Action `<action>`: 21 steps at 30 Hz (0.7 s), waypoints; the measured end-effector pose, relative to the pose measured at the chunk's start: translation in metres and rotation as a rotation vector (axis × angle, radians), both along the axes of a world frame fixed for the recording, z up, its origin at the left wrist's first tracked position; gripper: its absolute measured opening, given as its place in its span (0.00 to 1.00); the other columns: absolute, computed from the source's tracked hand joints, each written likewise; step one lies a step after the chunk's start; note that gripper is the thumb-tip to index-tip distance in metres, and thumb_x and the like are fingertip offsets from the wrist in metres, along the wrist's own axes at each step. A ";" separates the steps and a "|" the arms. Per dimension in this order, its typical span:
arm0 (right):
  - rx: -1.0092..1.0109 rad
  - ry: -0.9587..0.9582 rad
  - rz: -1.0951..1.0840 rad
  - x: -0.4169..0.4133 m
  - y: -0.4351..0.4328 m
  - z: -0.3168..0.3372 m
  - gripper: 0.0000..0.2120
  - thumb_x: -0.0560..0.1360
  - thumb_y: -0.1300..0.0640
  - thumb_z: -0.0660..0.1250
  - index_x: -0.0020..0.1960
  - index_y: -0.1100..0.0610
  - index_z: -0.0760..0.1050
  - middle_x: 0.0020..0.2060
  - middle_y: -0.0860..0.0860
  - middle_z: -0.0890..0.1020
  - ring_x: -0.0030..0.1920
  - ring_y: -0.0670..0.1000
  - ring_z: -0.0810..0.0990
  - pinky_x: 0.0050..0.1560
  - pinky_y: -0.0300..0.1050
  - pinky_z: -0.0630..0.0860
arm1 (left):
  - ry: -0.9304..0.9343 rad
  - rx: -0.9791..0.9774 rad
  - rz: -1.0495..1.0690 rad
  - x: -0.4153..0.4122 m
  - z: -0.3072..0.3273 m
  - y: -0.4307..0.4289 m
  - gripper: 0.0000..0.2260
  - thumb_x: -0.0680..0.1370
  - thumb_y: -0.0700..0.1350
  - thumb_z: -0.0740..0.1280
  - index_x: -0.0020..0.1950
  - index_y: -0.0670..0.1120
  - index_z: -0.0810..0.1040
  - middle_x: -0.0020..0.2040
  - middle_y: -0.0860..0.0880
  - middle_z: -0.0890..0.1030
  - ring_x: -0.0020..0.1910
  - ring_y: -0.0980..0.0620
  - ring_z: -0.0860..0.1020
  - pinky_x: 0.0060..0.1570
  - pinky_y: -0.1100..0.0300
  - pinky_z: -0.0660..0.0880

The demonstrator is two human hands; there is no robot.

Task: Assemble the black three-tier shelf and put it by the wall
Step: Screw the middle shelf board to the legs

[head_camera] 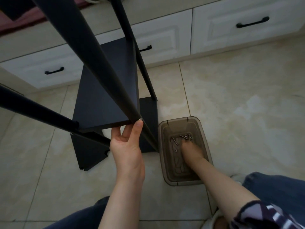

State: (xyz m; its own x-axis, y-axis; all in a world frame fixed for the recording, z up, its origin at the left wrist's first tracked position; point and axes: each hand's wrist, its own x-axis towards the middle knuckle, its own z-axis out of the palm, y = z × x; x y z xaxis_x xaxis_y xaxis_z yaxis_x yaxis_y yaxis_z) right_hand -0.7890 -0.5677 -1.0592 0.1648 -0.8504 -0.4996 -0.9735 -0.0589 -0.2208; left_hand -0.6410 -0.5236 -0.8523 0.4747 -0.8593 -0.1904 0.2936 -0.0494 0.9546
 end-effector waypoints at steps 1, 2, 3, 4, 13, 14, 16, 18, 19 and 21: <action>-0.003 -0.036 0.006 -0.004 -0.002 -0.001 0.17 0.80 0.67 0.54 0.68 0.61 0.68 0.62 0.61 0.78 0.61 0.62 0.79 0.56 0.54 0.76 | 0.003 -0.002 0.003 0.000 0.000 0.000 0.31 0.62 0.53 0.77 0.65 0.53 0.75 0.54 0.54 0.87 0.60 0.58 0.81 0.76 0.43 0.61; -0.005 -0.065 0.026 -0.007 -0.003 -0.001 0.16 0.80 0.66 0.55 0.67 0.60 0.68 0.62 0.61 0.78 0.60 0.62 0.79 0.55 0.54 0.76 | 0.005 -0.003 0.005 0.000 0.001 0.000 0.31 0.62 0.53 0.77 0.64 0.52 0.75 0.54 0.54 0.87 0.60 0.58 0.81 0.76 0.43 0.61; -0.010 -0.090 0.047 -0.010 -0.003 -0.002 0.15 0.80 0.63 0.56 0.67 0.59 0.68 0.62 0.60 0.78 0.60 0.62 0.79 0.55 0.53 0.76 | 0.007 -0.003 0.007 0.000 0.001 0.000 0.31 0.62 0.53 0.77 0.64 0.52 0.75 0.53 0.54 0.87 0.60 0.58 0.82 0.76 0.43 0.61; -0.016 -0.118 0.066 -0.012 -0.003 -0.003 0.14 0.80 0.61 0.57 0.66 0.58 0.68 0.63 0.60 0.77 0.60 0.62 0.78 0.54 0.52 0.75 | 0.009 -0.002 0.008 0.000 0.001 0.000 0.31 0.62 0.53 0.77 0.64 0.52 0.75 0.53 0.54 0.87 0.60 0.58 0.82 0.76 0.43 0.61; -0.003 -0.229 0.191 -0.012 -0.002 -0.010 0.14 0.78 0.56 0.66 0.63 0.57 0.73 0.61 0.58 0.76 0.58 0.60 0.78 0.52 0.47 0.74 | 0.000 0.004 0.009 -0.001 0.002 0.000 0.29 0.62 0.53 0.77 0.63 0.53 0.76 0.53 0.53 0.87 0.59 0.58 0.82 0.75 0.45 0.62; -0.009 -0.204 0.190 -0.011 -0.002 -0.010 0.13 0.79 0.57 0.64 0.62 0.57 0.73 0.61 0.58 0.77 0.58 0.60 0.78 0.51 0.47 0.74 | -0.002 0.005 0.013 -0.001 0.002 0.001 0.30 0.62 0.53 0.77 0.63 0.53 0.76 0.53 0.54 0.87 0.59 0.58 0.82 0.75 0.45 0.62; -0.023 -0.158 0.158 -0.010 -0.003 -0.010 0.13 0.80 0.58 0.61 0.63 0.59 0.72 0.60 0.59 0.78 0.57 0.61 0.79 0.50 0.49 0.74 | -0.003 0.004 0.013 -0.001 0.002 0.000 0.30 0.62 0.54 0.77 0.63 0.53 0.76 0.54 0.53 0.87 0.60 0.58 0.82 0.74 0.46 0.63; -0.029 -0.150 0.111 -0.013 -0.006 -0.009 0.13 0.80 0.58 0.60 0.63 0.59 0.72 0.61 0.59 0.78 0.58 0.62 0.79 0.50 0.49 0.74 | -0.005 0.004 0.017 0.000 0.001 0.000 0.29 0.63 0.53 0.77 0.64 0.53 0.76 0.54 0.53 0.86 0.60 0.58 0.82 0.73 0.48 0.65; -0.025 -0.150 0.094 -0.014 -0.008 -0.008 0.13 0.80 0.58 0.59 0.63 0.59 0.72 0.61 0.59 0.78 0.58 0.62 0.79 0.50 0.49 0.75 | -0.010 0.007 0.020 0.000 0.000 0.000 0.28 0.64 0.52 0.76 0.63 0.53 0.77 0.54 0.52 0.87 0.59 0.58 0.82 0.73 0.48 0.66; -0.022 -0.134 0.069 -0.019 -0.013 -0.008 0.12 0.80 0.60 0.60 0.61 0.60 0.73 0.60 0.60 0.78 0.58 0.61 0.79 0.53 0.50 0.75 | -0.013 0.009 0.022 -0.001 0.000 0.000 0.25 0.65 0.51 0.75 0.62 0.53 0.77 0.54 0.52 0.87 0.59 0.57 0.82 0.73 0.49 0.67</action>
